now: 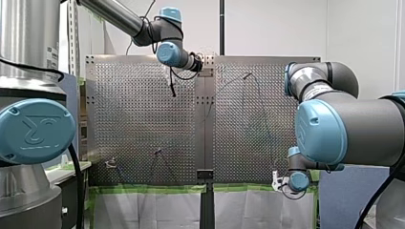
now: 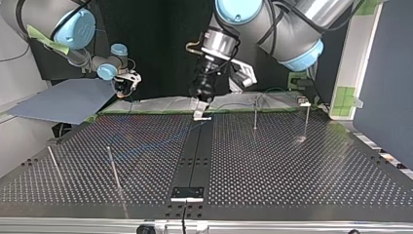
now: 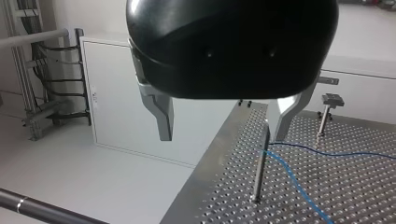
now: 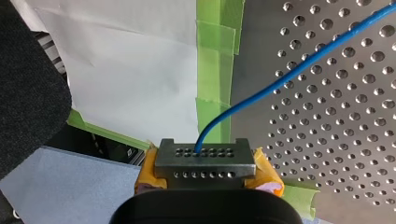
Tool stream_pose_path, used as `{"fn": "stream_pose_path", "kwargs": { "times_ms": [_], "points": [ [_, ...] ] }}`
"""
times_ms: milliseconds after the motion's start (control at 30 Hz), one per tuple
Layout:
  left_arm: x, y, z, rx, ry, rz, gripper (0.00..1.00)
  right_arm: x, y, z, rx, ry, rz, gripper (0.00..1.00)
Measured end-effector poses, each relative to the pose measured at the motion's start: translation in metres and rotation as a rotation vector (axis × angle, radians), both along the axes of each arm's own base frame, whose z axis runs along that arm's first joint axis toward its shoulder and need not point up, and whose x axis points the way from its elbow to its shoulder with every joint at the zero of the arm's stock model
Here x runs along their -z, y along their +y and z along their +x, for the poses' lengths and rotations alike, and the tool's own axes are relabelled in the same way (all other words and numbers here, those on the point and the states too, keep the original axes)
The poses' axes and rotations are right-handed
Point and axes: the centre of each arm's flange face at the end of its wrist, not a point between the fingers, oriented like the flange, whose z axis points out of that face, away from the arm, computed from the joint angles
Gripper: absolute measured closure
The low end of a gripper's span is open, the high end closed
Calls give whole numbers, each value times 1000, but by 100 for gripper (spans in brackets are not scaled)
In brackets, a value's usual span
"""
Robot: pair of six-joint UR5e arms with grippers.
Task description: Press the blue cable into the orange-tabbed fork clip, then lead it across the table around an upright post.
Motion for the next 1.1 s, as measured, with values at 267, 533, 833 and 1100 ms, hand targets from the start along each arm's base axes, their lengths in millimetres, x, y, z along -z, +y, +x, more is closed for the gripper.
{"fn": "stream_pose_path", "kwargs": {
  "times_ms": [267,533,833,1100],
  "points": [
    [28,6,-5,-10,1,-3,0,0,-1,0,0,1,-1,100],
    [58,15,-13,-43,4,-6,0,-1,-1,0,-1,1,-3,100],
    [91,27,-23,-90,8,-6,0,-1,-1,0,-2,0,-6,100],
    [137,36,-33,-107,36,15,0,-2,-3,1,-8,-4,-11,100]
  ]
}}
